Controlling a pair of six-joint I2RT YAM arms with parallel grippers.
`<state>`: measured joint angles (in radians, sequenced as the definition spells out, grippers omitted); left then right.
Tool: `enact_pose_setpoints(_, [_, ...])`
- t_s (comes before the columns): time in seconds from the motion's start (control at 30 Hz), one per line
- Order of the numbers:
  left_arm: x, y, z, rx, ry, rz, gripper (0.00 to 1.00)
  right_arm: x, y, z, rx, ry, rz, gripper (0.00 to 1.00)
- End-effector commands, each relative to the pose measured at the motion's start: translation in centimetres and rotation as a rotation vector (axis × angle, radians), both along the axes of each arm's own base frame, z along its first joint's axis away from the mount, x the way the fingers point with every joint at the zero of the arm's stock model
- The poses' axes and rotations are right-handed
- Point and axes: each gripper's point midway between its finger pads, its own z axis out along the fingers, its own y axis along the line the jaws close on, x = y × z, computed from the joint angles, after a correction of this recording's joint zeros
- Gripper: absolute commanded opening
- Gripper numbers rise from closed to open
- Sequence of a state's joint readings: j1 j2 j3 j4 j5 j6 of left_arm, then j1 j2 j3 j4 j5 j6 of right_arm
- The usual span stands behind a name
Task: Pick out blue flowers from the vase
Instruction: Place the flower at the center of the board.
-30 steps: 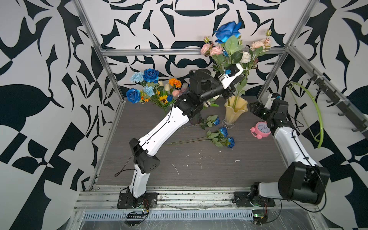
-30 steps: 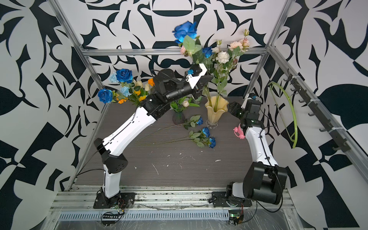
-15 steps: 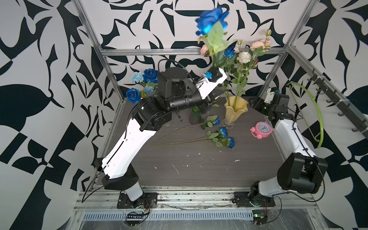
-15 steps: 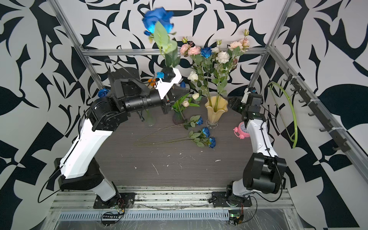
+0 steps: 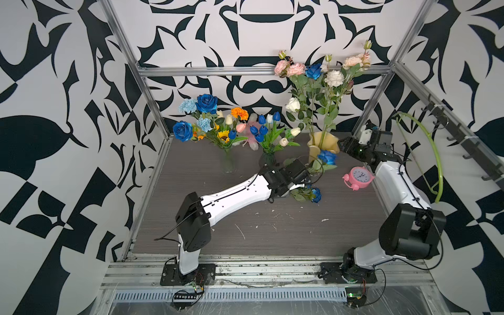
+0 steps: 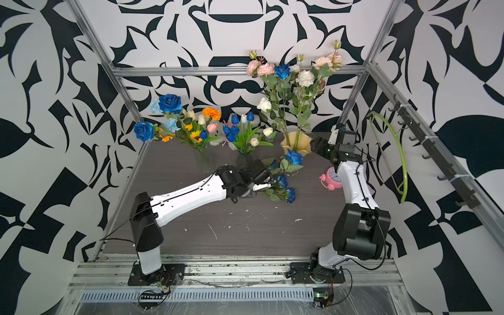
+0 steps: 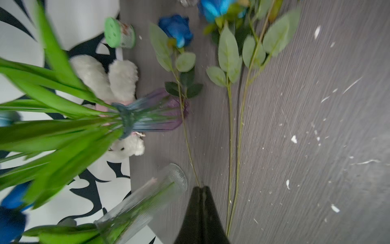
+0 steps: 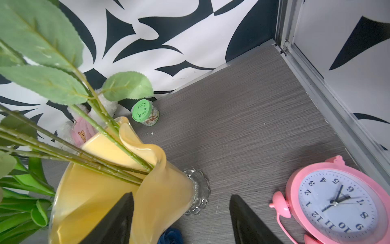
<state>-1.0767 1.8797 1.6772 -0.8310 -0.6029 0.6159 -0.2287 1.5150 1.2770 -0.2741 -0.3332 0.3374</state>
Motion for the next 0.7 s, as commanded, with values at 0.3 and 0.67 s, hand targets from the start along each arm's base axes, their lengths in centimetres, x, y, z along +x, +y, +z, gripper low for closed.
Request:
enact_pose_setpoints(0.3, [4.0, -0.9, -6.2, 0.01, -0.051, 0.047, 0.0, 0.2, 0.2, 3.1, -0.038, -0.071, 0.023, 0.7])
enact_pose_setpoints(0.67, [6.5, -1.4, -10.9, -0.015, 0.004, 0.095, 0.22, 0.2, 0.2, 4.3, -0.04, -0.096, 0.02, 0.7])
